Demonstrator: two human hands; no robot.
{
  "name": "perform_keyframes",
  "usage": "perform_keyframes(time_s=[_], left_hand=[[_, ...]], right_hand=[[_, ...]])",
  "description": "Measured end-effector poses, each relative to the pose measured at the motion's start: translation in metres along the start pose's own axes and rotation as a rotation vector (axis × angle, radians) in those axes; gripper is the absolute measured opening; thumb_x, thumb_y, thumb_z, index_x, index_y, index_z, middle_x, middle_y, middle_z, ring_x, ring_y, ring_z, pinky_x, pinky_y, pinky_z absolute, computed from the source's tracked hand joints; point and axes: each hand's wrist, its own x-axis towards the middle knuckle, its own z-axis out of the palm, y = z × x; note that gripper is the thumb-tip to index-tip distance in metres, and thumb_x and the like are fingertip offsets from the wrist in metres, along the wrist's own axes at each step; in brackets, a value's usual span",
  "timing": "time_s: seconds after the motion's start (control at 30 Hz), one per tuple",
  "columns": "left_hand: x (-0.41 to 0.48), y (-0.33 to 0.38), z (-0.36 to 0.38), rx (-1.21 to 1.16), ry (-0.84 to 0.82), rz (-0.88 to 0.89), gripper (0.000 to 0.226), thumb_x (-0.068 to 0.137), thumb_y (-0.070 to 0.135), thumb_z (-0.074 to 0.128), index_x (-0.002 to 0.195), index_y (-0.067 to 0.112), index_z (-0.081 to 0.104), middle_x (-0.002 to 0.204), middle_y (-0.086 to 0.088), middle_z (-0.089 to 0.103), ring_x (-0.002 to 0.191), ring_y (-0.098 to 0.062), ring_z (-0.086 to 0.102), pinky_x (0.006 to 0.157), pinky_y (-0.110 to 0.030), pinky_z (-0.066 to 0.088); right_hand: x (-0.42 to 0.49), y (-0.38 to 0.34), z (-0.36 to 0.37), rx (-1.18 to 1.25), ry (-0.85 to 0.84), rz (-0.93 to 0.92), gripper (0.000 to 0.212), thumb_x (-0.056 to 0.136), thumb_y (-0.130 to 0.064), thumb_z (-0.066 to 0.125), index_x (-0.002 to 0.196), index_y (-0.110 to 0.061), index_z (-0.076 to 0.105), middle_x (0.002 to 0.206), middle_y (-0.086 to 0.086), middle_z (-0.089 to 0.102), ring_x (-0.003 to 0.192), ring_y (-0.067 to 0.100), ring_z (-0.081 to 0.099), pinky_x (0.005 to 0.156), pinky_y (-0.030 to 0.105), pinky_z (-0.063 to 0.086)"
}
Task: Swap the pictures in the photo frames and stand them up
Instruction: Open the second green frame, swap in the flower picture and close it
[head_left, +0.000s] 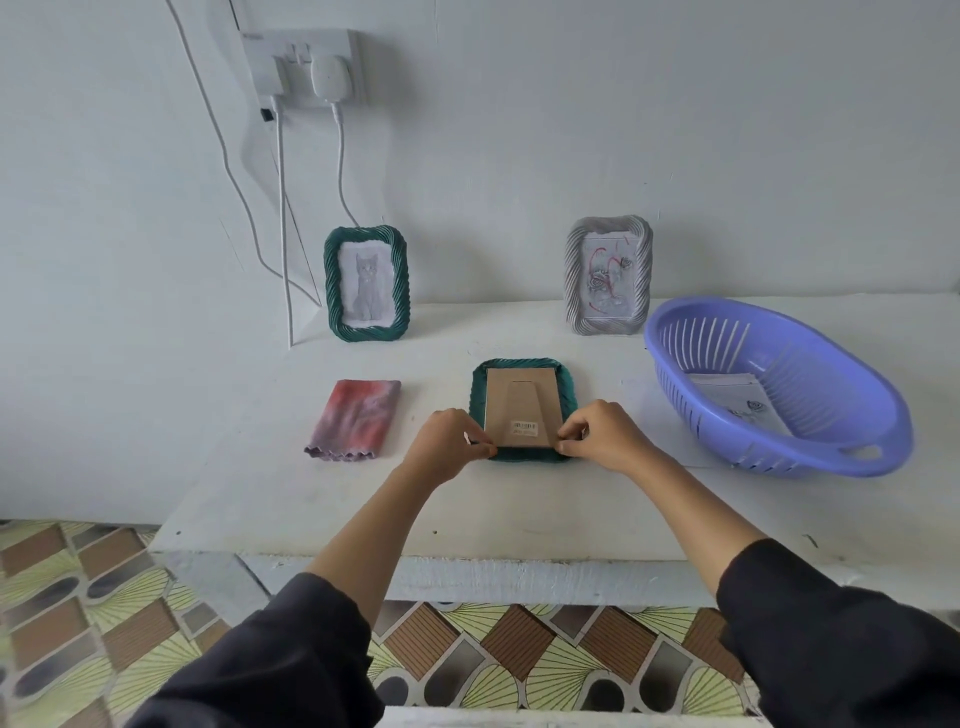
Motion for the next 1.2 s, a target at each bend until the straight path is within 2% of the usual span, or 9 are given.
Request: perform_keyframes(time_s=[0.17, 0.27, 0.37, 0.5, 0.67, 0.77, 0.9, 1.03, 1.2], left_hand=[[0.006, 0.005, -0.005, 0.159, -0.097, 0.035, 0.022, 0.082, 0.028, 0.069, 0.097, 0.015, 0.075, 0.1, -0.004, 0.07, 0.089, -0.019, 0.06, 0.072, -0.026, 0.043], [0.009, 0.008, -0.01, 0.265, -0.172, 0.086, 0.024, 0.084, 0.03, 0.066, 0.101, 0.014, 0.074, 0.104, -0.004, 0.069, 0.095, -0.022, 0.062, 0.076, -0.03, 0.046], [0.01, 0.006, -0.011, 0.326, -0.186, 0.121, 0.024, 0.085, 0.03, 0.062, 0.099, 0.014, 0.073, 0.103, -0.004, 0.069, 0.094, -0.022, 0.062, 0.076, -0.031, 0.048], [0.007, 0.001, -0.009, 0.322, -0.168, 0.157, 0.023, 0.085, 0.031, 0.06, 0.095, 0.015, 0.074, 0.096, -0.005, 0.068, 0.088, -0.024, 0.063, 0.076, -0.036, 0.051], [0.007, 0.0, -0.008, 0.296, -0.137, 0.174, 0.025, 0.086, 0.032, 0.061, 0.097, 0.012, 0.074, 0.098, -0.004, 0.068, 0.088, -0.023, 0.062, 0.074, -0.031, 0.046], [0.007, -0.001, -0.008, 0.289, -0.128, 0.179, 0.025, 0.087, 0.032, 0.062, 0.097, 0.013, 0.074, 0.097, -0.003, 0.067, 0.088, -0.022, 0.062, 0.073, -0.03, 0.044], [0.008, -0.002, -0.007, 0.286, -0.12, 0.18, 0.023, 0.086, 0.033, 0.062, 0.093, 0.015, 0.074, 0.096, -0.001, 0.068, 0.088, -0.02, 0.061, 0.07, -0.027, 0.041], [0.01, -0.003, -0.006, 0.287, -0.107, 0.175, 0.022, 0.086, 0.033, 0.062, 0.09, 0.014, 0.073, 0.095, 0.0, 0.067, 0.089, -0.019, 0.061, 0.067, -0.026, 0.038], [0.011, -0.003, -0.003, 0.261, -0.07, 0.165, 0.021, 0.086, 0.03, 0.062, 0.086, 0.011, 0.071, 0.094, -0.001, 0.068, 0.087, -0.019, 0.061, 0.065, -0.023, 0.034]], right_hand=[[0.003, 0.001, 0.0, -0.071, -0.014, -0.046, 0.011, 0.078, -0.014, 0.071, 0.084, -0.005, 0.073, 0.088, 0.009, 0.072, 0.075, 0.016, 0.058, 0.069, 0.025, 0.042], [0.004, 0.001, -0.001, -0.154, -0.037, -0.088, 0.014, 0.081, -0.015, 0.066, 0.079, -0.002, 0.07, 0.086, 0.01, 0.07, 0.078, 0.023, 0.061, 0.07, 0.03, 0.045], [0.003, 0.003, -0.001, -0.222, -0.065, -0.13, 0.018, 0.085, -0.017, 0.063, 0.079, -0.001, 0.066, 0.087, 0.011, 0.067, 0.082, 0.028, 0.061, 0.073, 0.034, 0.046], [0.006, 0.008, -0.006, -0.204, -0.134, -0.154, 0.018, 0.082, -0.021, 0.068, 0.087, -0.004, 0.071, 0.089, 0.012, 0.068, 0.084, 0.027, 0.062, 0.077, 0.038, 0.049], [0.011, 0.01, -0.006, -0.247, -0.163, -0.163, 0.023, 0.08, -0.023, 0.069, 0.087, -0.001, 0.07, 0.091, 0.019, 0.067, 0.085, 0.034, 0.061, 0.067, 0.032, 0.043], [0.01, 0.008, -0.009, -0.265, -0.193, -0.169, 0.02, 0.08, -0.025, 0.07, 0.089, -0.007, 0.072, 0.089, 0.01, 0.067, 0.078, 0.025, 0.06, 0.071, 0.035, 0.046], [0.007, 0.004, -0.011, -0.287, -0.185, -0.199, 0.021, 0.081, -0.025, 0.069, 0.094, -0.009, 0.072, 0.085, -0.005, 0.059, 0.079, 0.014, 0.055, 0.073, 0.03, 0.044], [0.003, 0.006, -0.01, -0.331, -0.154, -0.245, 0.02, 0.084, -0.027, 0.064, 0.088, -0.008, 0.071, 0.089, 0.004, 0.066, 0.082, 0.022, 0.059, 0.074, 0.035, 0.045], [0.0, 0.007, -0.002, -0.355, -0.054, -0.273, 0.024, 0.088, -0.022, 0.056, 0.084, -0.002, 0.067, 0.091, 0.008, 0.064, 0.084, 0.026, 0.058, 0.072, 0.035, 0.044]])
